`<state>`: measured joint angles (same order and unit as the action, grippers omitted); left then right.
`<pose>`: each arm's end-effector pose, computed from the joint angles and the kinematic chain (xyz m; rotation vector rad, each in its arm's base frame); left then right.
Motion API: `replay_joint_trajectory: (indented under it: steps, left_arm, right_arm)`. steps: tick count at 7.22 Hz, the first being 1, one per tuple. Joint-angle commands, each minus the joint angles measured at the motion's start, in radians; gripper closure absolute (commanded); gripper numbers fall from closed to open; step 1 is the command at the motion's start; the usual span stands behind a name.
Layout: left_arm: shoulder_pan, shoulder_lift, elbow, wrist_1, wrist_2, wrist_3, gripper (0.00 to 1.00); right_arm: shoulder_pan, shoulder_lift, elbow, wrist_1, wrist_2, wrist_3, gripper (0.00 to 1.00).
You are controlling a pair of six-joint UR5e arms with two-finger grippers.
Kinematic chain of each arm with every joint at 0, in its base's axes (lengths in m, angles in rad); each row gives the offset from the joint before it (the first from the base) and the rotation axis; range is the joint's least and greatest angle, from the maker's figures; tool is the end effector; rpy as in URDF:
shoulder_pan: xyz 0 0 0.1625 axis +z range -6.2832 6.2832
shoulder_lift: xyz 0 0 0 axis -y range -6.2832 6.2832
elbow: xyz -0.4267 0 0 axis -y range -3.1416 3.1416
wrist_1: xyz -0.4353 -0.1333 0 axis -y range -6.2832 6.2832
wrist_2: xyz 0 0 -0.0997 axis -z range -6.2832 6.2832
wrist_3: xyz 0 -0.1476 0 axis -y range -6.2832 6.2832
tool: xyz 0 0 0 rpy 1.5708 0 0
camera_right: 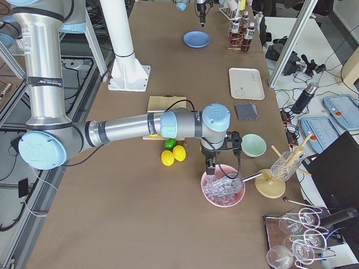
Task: Pick orange to plate
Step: 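Lower the left gripper to the blue plate's rim and hook it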
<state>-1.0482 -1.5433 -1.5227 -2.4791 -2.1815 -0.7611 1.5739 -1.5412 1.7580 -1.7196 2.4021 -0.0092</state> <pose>0.2468 -0.5259 0.6295 0.3008 0.9400 0.0353 0.0259 -0.5439 0.5878 0.0691 -0.8306 -0.0340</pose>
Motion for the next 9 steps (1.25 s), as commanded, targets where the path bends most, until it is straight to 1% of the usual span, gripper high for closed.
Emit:
replay_joint_trajectory:
  steps: [1,2,3,4,5,6,9]
  left_arm:
    - [0.050,-0.001,0.122,-0.193,0.029,-0.059,0.02]
    - [0.054,-0.003,0.122,-0.193,0.028,-0.061,0.02]
    - [0.083,-0.004,0.122,-0.195,0.029,-0.061,0.02]
    - [0.094,-0.017,0.119,-0.195,0.029,-0.076,0.04]
    - [0.100,-0.020,0.119,-0.195,0.029,-0.078,0.48]
    - [0.106,-0.021,0.124,-0.193,0.025,-0.067,0.99]
    - [0.114,-0.017,0.101,-0.195,0.014,-0.067,1.00]
  right_arm:
    - [0.000,0.000,0.003,0.000,0.003,0.002,0.00]
    - [0.000,0.000,0.003,0.000,0.002,0.002,0.00]
    - [0.000,0.000,0.002,0.000,0.002,0.000,0.00]
    - [0.000,0.000,0.002,0.000,0.002,0.002,0.00]
    - [0.000,0.000,0.002,0.000,0.002,0.002,0.00]
    - [0.000,0.000,0.002,0.000,0.002,0.002,0.00]
    - [0.000,0.000,0.003,0.002,0.003,-0.002,0.00]
